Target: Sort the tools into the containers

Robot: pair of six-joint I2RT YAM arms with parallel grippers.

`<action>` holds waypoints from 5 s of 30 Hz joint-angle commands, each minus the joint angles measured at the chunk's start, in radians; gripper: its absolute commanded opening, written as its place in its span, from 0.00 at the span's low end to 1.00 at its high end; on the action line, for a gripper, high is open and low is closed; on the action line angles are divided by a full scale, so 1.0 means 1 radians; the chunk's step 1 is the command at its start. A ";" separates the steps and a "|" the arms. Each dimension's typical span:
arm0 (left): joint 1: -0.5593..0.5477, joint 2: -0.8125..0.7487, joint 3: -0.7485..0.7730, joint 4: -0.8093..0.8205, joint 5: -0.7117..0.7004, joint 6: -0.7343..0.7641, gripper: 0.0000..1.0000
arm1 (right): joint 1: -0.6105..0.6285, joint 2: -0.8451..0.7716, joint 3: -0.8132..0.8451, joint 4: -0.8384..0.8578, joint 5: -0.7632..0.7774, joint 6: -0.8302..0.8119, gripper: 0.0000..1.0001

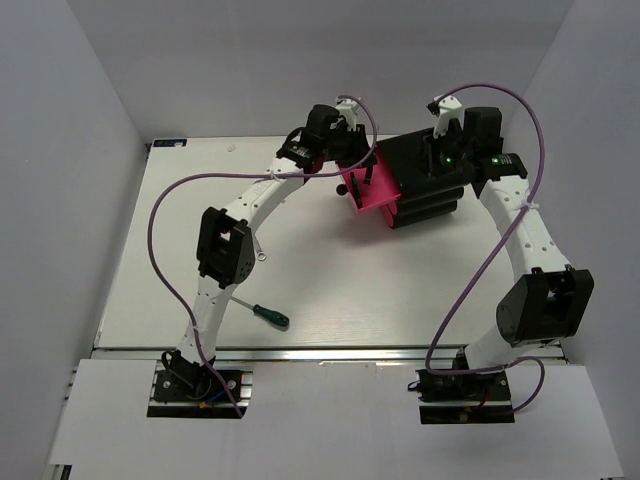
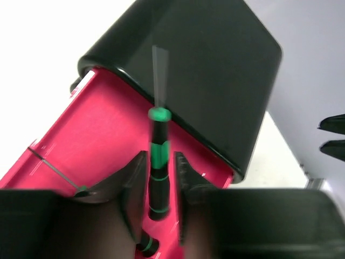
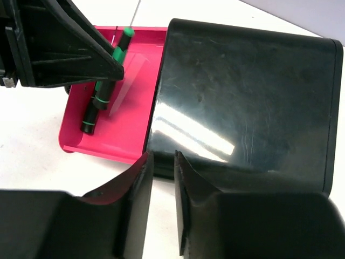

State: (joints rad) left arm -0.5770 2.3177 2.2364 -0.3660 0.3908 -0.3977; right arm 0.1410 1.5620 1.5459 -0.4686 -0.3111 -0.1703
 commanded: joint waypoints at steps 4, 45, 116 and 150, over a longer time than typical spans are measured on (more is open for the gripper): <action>-0.006 -0.075 0.012 -0.010 -0.052 0.002 0.53 | -0.006 -0.016 0.002 0.027 -0.062 -0.024 0.36; 0.226 -0.794 -0.946 0.124 -0.274 -0.259 0.57 | 0.292 0.463 0.381 -0.125 0.428 0.287 0.38; 0.285 -0.196 -0.393 -0.528 -0.670 -1.199 0.60 | 0.255 0.228 0.189 0.061 0.012 0.071 0.40; 0.422 0.086 -0.256 -0.662 -0.511 -1.485 0.25 | 0.172 0.098 0.063 0.123 0.053 0.163 0.42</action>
State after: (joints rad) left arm -0.1596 2.3981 2.0480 -1.0080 -0.1467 -1.8923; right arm 0.3180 1.7103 1.6192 -0.3912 -0.2630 -0.0242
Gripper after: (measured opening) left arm 0.293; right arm 0.417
